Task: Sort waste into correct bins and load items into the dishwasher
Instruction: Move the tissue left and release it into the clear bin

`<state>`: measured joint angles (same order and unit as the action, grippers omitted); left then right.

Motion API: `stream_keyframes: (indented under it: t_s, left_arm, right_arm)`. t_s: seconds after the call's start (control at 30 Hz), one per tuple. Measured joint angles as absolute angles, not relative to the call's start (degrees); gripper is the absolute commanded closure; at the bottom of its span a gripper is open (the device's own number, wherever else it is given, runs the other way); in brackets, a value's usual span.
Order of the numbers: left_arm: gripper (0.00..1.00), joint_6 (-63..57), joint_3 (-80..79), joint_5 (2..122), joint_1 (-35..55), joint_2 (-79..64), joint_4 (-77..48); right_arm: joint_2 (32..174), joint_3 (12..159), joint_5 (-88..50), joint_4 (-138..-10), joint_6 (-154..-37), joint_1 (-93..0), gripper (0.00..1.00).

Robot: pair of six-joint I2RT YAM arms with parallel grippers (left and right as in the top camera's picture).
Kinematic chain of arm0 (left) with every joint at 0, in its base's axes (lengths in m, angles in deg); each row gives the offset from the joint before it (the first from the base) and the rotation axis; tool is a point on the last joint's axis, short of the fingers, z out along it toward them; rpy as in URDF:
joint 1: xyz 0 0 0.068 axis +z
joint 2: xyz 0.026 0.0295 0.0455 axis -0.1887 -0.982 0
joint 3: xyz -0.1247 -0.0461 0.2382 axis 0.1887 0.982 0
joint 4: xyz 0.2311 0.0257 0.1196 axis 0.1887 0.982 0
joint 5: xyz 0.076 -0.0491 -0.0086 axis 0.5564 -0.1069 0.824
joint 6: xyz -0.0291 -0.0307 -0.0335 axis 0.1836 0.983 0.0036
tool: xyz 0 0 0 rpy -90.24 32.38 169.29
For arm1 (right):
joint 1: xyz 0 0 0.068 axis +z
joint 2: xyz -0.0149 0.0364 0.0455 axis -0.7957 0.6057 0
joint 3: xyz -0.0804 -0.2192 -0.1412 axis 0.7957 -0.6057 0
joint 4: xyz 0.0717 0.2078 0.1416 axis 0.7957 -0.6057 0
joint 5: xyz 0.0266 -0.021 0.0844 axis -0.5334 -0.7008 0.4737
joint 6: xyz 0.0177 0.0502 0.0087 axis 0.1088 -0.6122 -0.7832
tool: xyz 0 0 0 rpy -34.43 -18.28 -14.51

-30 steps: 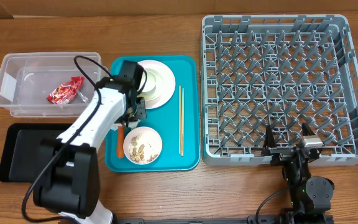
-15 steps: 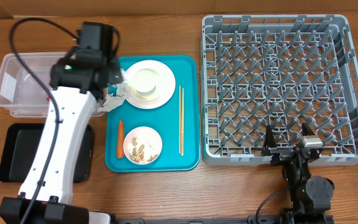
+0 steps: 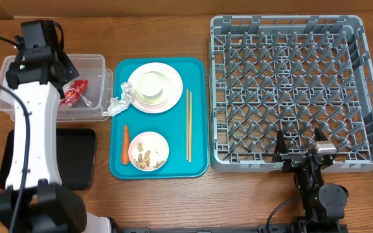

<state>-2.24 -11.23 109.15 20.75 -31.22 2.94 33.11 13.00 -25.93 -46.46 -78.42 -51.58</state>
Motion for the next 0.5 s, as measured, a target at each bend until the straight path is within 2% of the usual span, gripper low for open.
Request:
stream_keyframes:
  t_s: [0.1,0.2,0.23,0.3,0.37,0.5]
  left_arm:
    - [0.92,-2.5,-11.2,109.1,20.7,-34.8,2.3]
    - [0.77,-3.4,-11.2,109.1,20.7,-37.9,0.9]
    - [0.66,-3.6,-11.2,109.1,20.7,-38.7,0.2]
    - [0.36,-4.7,-11.2,109.2,20.8,-39.3,-1.1]
    - [0.23,-4.8,-11.2,109.1,20.8,-39.3,-1.9]
    - [0.22,-8.3,-11.2,106.0,20.8,-39.3,-2.9]
  right_arm:
    - [33.1,13.0,-25.9,-46.4,-78.4,-51.6,0.00]
    - [33.1,13.0,-25.9,-46.4,-78.4,-51.6,0.00]
    - [33.1,13.0,-25.9,-46.5,-78.4,-51.6,0.00]
    - [33.1,13.0,-25.9,-46.4,-78.4,-51.6,0.00]
    - [33.1,13.0,-25.9,-46.5,-78.4,-51.6,0.00]
    - [33.1,13.0,-25.9,-46.4,-78.4,-51.6,0.00]
